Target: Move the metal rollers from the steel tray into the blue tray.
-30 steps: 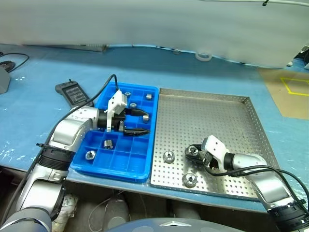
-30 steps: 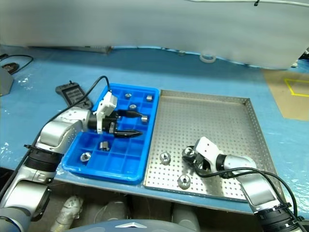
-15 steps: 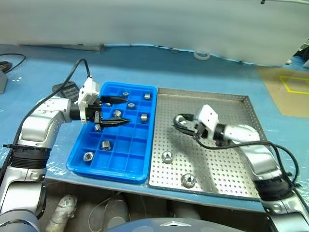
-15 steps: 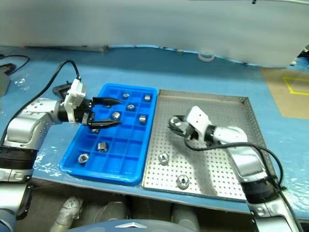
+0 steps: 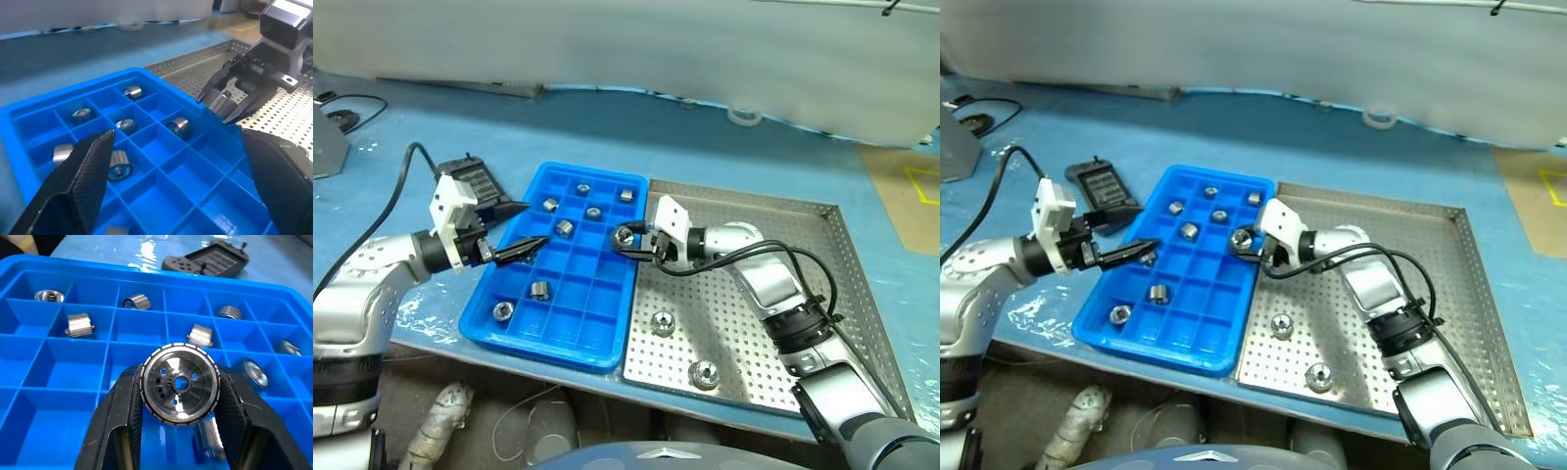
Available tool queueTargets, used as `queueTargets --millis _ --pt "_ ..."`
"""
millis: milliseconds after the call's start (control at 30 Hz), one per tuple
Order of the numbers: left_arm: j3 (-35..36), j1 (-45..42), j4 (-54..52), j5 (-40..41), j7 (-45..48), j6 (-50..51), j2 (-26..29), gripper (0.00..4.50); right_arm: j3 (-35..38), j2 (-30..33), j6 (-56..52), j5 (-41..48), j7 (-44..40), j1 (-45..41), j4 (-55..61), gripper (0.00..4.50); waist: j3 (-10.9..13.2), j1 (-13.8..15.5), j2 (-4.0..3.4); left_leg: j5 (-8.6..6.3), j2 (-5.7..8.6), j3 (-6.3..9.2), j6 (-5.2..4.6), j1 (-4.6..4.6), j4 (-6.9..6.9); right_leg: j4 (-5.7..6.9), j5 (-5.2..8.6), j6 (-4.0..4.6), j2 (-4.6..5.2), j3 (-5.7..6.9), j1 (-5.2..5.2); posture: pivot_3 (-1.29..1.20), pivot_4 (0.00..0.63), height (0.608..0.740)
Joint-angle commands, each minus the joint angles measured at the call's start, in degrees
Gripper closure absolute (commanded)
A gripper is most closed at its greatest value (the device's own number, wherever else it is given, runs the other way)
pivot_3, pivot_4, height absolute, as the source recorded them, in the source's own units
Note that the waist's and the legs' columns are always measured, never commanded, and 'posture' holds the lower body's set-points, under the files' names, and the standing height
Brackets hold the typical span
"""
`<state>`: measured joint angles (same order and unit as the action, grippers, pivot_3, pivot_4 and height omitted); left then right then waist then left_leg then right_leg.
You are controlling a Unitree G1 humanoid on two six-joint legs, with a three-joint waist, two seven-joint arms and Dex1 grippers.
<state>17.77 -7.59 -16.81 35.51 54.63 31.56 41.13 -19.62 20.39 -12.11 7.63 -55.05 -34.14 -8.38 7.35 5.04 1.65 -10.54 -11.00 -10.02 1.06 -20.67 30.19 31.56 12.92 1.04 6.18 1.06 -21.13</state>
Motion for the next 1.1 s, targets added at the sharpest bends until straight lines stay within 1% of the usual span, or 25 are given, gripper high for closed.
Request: queueTargets --millis 33,100,200,367,433,467,500,533,667,733,900,1033,1100 --pt "4.9 3.2 -5.8 3.2 -3.3 1.4 0.0 0.16 -0.6 -3.0 4.0 -0.5 -1.1 -2.8 -4.2 2.87 0.0 0.7 -0.03 0.00 -0.04 0.03 0.01 0.01 0.00 0.05 0.00 0.00 -0.01 0.04 0.00 0.27 0.150 0.740" --pt "5.6 4.7 -7.2 4.0 -4.4 1.9 0.0 0.16 -0.8 -4.3 5.4 -1.2 -1.3 -3.5 -6.7 2.87 0.0 1.4 -0.03 0.00 -0.05 0.09 0.00 0.01 -0.04 0.07 0.01 0.01 -0.01 0.11 0.02 0.28 0.150 0.740" --pt "5.6 4.6 -7.3 4.5 -5.8 2.1 0.1 0.16 -0.2 -7.3 6.0 -0.6 -1.3 -4.3 -11.0 2.87 0.0 2.5 -0.04 0.02 -0.04 0.14 0.03 0.02 -0.02 0.08 0.01 0.00 0.00 0.15 0.07 0.29 0.150 0.740" --pt "3.6 3.5 -6.9 4.8 -6.4 1.8 -0.1 0.16 -0.4 -9.8 8.7 -2.8 -0.1 -5.6 -18.3 2.87 0.0 2.7 -0.03 0.17 -0.02 0.16 0.29 0.01 -0.01 0.10 0.01 0.00 0.00 0.15 0.07 0.27 0.150 0.740" --pt "2.7 2.8 -6.4 4.7 -6.3 1.7 -0.1 0.16 -0.3 -9.9 10.2 -3.5 -0.2 -5.7 -20.1 2.14 0.0 2.7 -0.02 0.19 -0.01 0.17 0.32 0.01 -0.01 0.10 0.01 -0.01 -0.01 0.16 0.06 0.25 0.150 0.740" --pt "2.1 2.1 -5.9 4.5 -6.1 1.7 0.0 0.16 -0.2 -9.8 11.2 -4.6 1.2 -5.7 -20.8 1.87 0.0 2.6 -0.02 0.19 -0.01 0.17 0.32 0.01 -0.01 0.11 0.00 -0.01 -0.01 0.16 0.06 0.25 0.150 0.740" --pt "1.5 1.2 -5.2 4.4 -5.8 1.6 0.0 0.16 0.3 -9.9 10.6 -4.7 2.2 -5.7 -21.1 1.52 0.0 2.6 -0.01 0.19 0.00 0.17 0.32 0.01 -0.01 0.12 0.00 -0.02 -0.02 0.17 0.06 0.24 0.150 0.740" --pt "0.9 0.5 -4.6 4.2 -5.4 1.4 0.1 0.16 0.7 -9.8 9.5 -3.8 1.5 -5.3 -20.4 1.24 0.0 2.6 0.00 0.19 0.01 0.17 0.32 0.02 -0.02 0.12 0.00 -0.02 -0.02 0.17 0.06 0.23 0.150 0.740" --pt "-1.4 -2.4 -1.9 3.7 -3.6 0.8 0.3 0.16 2.2 -7.7 7.1 -1.9 -0.1 -2.6 -13.7 1.24 0.0 2.6 0.02 0.20 0.07 0.19 0.34 0.02 -0.01 0.15 -0.01 -0.03 -0.01 0.19 0.07 0.18 0.150 0.740" --pt "-3.0 -4.3 -0.6 3.6 -2.5 0.8 0.1 0.16 3.6 -5.6 5.2 -0.9 -0.5 -0.9 -8.7 1.24 0.0 2.5 0.03 0.20 0.09 0.19 0.34 0.01 -0.01 0.14 -0.02 -0.05 -0.01 0.19 0.08 0.14 0.150 0.740" --pt "-10.1 -9.9 3.1 3.2 1.9 0.8 -2.0 0.16 9.5 2.5 -3.0 4.7 -1.9 5.7 7.5 1.24 0.0 2.2 0.03 0.21 0.14 0.20 0.33 -0.03 0.02 0.13 -0.03 -0.07 -0.01 0.18 0.09 0.03 0.150 0.740" --pt "-16.5 -15.4 7.9 1.0 6.5 -1.1 -5.1 0.16 11.7 11.1 -9.7 7.6 -3.9 14.2 21.1 1.24 -0.1 1.2 0.14 0.20 0.12 0.17 0.32 0.10 0.01 0.11 -0.03 -0.08 -0.03 0.10 0.15 -0.05 0.150 0.740" --pt "-18.5 -18.2 11.1 -0.1 8.0 -2.0 -6.6 0.16 12.6 13.7 -13.1 10.1 -3.9 17.9 27.8 1.24 -0.1 0.2 0.18 0.20 0.10 0.16 0.33 0.18 -0.01 0.10 -0.03 -0.08 -0.09 0.12 0.20 -0.12 0.150 0.740"
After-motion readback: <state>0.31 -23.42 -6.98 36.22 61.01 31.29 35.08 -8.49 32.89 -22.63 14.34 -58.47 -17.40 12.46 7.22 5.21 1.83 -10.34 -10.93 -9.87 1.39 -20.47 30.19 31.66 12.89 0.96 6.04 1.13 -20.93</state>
